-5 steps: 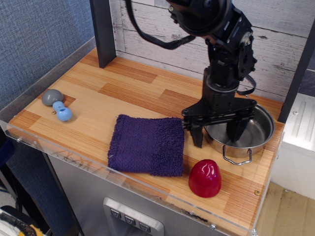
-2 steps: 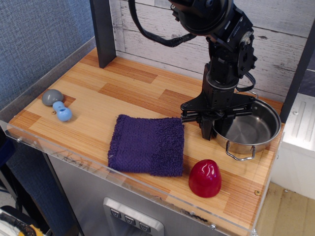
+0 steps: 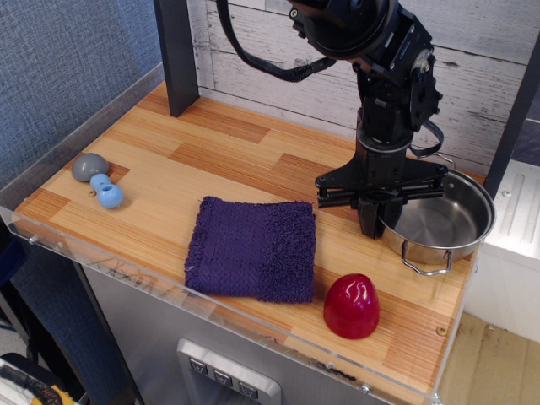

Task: Put the pan above the blue spoon

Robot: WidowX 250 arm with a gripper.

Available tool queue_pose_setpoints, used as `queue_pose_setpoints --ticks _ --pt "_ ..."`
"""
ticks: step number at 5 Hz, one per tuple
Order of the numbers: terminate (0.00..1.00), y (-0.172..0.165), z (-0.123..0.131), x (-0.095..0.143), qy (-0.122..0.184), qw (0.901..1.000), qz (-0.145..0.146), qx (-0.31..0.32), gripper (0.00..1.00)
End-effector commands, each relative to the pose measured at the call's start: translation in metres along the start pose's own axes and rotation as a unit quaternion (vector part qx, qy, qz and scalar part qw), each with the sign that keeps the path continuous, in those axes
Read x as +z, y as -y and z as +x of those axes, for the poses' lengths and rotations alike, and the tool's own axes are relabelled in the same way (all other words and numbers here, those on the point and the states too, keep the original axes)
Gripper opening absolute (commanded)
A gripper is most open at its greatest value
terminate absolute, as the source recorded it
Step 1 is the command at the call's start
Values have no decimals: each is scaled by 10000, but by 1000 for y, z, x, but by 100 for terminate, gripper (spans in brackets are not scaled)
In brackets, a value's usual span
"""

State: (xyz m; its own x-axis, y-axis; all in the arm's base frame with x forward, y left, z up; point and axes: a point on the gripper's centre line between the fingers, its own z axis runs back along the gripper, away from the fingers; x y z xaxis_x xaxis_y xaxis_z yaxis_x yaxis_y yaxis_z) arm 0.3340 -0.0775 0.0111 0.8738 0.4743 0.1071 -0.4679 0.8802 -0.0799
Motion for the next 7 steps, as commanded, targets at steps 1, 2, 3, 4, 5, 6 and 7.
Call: queue_pose_setpoints --ticks 1,2,3,4,5,6,7 --pt "0 -14 1 54 296 9972 -504 -473 0" --pt "0 -32 3 75 426 9958 -675 -441 0" --pt "0 -55 8 94 568 9952 -732 -320 0" --pt "0 -86 16 105 681 9952 -701 -17 0" --pt "0 -125 36 107 762 9945 -593 411 0" --pt "0 -153 58 106 825 9927 -465 750 0" --pt "0 -180 76 96 800 9903 -300 1092 0"
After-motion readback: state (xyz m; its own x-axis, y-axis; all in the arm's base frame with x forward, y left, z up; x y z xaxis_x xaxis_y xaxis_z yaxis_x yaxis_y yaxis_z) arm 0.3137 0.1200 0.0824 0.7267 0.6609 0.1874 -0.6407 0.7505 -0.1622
